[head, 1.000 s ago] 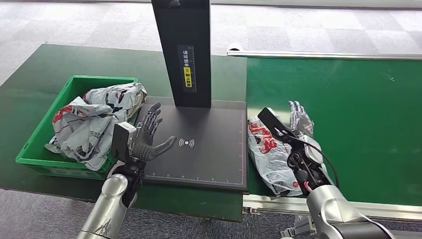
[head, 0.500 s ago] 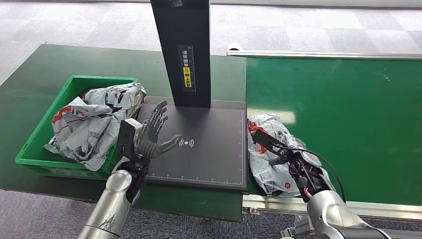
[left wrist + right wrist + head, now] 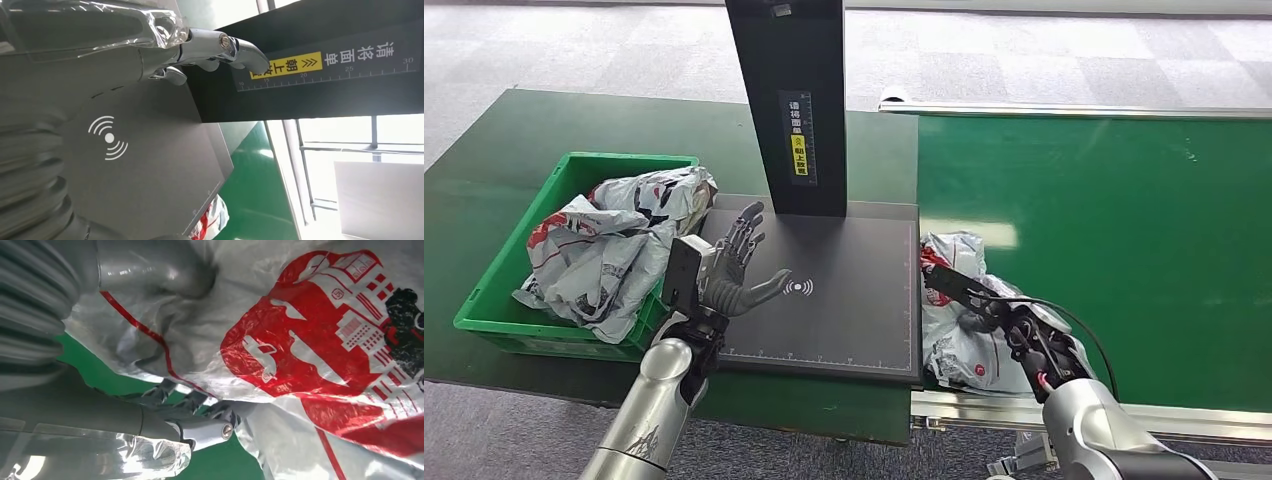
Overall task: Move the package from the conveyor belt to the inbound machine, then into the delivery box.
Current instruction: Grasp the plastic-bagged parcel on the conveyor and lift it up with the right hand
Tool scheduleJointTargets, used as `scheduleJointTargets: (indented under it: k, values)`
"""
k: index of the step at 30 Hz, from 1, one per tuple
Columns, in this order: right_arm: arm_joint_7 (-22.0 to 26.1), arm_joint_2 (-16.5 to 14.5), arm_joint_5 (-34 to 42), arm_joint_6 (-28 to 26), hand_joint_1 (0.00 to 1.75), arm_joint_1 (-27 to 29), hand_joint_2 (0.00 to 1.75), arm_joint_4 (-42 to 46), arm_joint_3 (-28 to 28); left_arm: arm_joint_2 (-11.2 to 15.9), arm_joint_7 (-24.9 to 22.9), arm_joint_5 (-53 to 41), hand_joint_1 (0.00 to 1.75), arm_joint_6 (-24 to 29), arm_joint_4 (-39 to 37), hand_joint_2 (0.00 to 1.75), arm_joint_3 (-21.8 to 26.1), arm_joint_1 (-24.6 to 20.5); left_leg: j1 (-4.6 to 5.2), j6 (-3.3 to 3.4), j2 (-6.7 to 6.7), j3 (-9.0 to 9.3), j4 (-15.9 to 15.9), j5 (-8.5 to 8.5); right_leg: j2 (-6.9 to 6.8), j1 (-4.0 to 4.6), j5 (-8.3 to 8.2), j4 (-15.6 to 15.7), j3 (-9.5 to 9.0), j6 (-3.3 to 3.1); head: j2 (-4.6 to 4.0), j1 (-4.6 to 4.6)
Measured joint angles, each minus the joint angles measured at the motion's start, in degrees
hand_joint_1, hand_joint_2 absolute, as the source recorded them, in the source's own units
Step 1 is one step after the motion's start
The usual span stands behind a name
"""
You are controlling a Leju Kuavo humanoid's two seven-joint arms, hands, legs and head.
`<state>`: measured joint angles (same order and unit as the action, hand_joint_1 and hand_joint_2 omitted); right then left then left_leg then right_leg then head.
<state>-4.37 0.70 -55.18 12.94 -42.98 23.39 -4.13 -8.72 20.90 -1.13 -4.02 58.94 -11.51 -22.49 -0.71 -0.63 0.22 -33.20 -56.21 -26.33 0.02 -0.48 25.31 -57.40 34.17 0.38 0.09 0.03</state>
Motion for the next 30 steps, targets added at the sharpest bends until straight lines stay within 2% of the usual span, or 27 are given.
scheduleJointTargets:
  k: [11, 17, 22, 30]
  values:
    - [1.15, -0.26, 0.49, -0.29, 1.75, 0.05, 1.75, -0.16, 0.04, 0.01, -0.62, 0.26, 0.00, 0.00, 0.82, 1.75, 0.01, 0.38, 0.00, 0.00, -0.01, -0.02, 0.00, 0.00, 0.00, 0.00, 0.00, 0.00, 0.00, 0.00, 0.00, -0.01]
    - [7.12, -0.71, 3.28, -6.76, 1.75, 1.39, 1.75, 1.43, 0.04, 0.15, -1.63, 0.29, 0.00, 0.36, 4.05, 1.75, 0.01, 2.71, 0.00, 0.00, 0.00, -0.07, 0.01, 0.00, 0.00, 0.00, 0.00, 0.00, 0.03, 0.00, 0.00, 0.00]
    - [11.76, -1.34, 8.00, -12.61, 1.75, 3.27, 1.75, 7.11, 0.16, 0.43, -2.00, 0.27, 0.00, 0.46, 7.20, 1.75, 0.08, 5.06, 0.00, 0.00, -0.03, -0.08, 0.01, 0.00, -0.01, 0.00, 0.00, 0.00, 0.04, 0.00, 0.00, 0.00]
    - [19.12, -2.97, 18.94, -20.36, 1.75, 9.24, 1.75, 23.82, 1.78, 0.55, -1.81, 0.15, 0.00, 0.63, 9.28, 1.75, 0.43, 6.81, 0.00, 0.00, -0.07, -0.09, 0.01, 0.00, -0.01, 0.00, 0.00, 0.00, 0.05, 0.00, 0.00, 0.00]
